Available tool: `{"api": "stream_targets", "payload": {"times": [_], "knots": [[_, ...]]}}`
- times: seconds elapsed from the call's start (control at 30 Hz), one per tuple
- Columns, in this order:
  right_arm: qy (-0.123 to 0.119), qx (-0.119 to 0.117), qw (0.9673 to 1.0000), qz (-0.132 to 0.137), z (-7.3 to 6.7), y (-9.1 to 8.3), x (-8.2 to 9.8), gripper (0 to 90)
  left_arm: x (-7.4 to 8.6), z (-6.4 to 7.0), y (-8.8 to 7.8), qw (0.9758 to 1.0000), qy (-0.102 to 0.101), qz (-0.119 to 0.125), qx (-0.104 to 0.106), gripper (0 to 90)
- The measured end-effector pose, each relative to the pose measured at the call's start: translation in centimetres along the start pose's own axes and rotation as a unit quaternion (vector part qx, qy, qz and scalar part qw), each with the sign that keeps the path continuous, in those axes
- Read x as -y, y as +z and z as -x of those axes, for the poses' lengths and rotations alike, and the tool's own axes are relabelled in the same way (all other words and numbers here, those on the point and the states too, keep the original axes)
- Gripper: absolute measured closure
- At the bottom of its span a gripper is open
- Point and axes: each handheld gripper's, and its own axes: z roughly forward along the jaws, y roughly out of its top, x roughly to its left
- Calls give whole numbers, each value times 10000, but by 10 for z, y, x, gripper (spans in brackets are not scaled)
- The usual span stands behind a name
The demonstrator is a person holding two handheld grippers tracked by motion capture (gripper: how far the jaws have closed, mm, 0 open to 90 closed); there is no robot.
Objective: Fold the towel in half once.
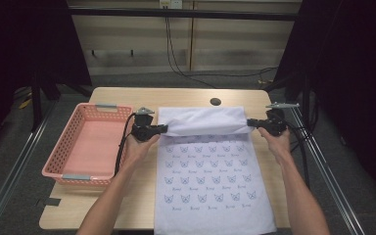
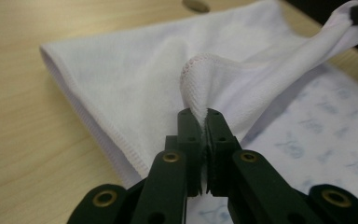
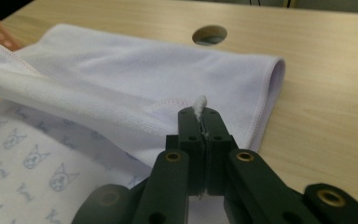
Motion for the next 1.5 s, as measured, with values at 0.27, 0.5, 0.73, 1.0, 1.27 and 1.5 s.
{"api": "stream_targets", "payload": {"times": [0.27,0.5,0.73,1.0,1.27,1.5], "knots": [[111,-231,9972,703,-3,-52,-5,889,-4,34,-38,9986,270,233,390,869],[-29,-421,9956,842,-15,-86,2,889,-1,55,-65,9959,465,322,713,869],[-354,-587,9943,822,-36,-114,2,889,3,65,-95,9944,419,469,846,869],[-554,-649,9910,1035,-57,-150,-5,889,4,92,-127,9912,625,639,978,869],[-492,-844,9923,758,-64,-150,36,889,65,91,-115,9925,504,320,1062,863],[-412,-1044,9932,321,-70,-147,97,886,114,98,-98,9916,488,-291,1162,849]]}}
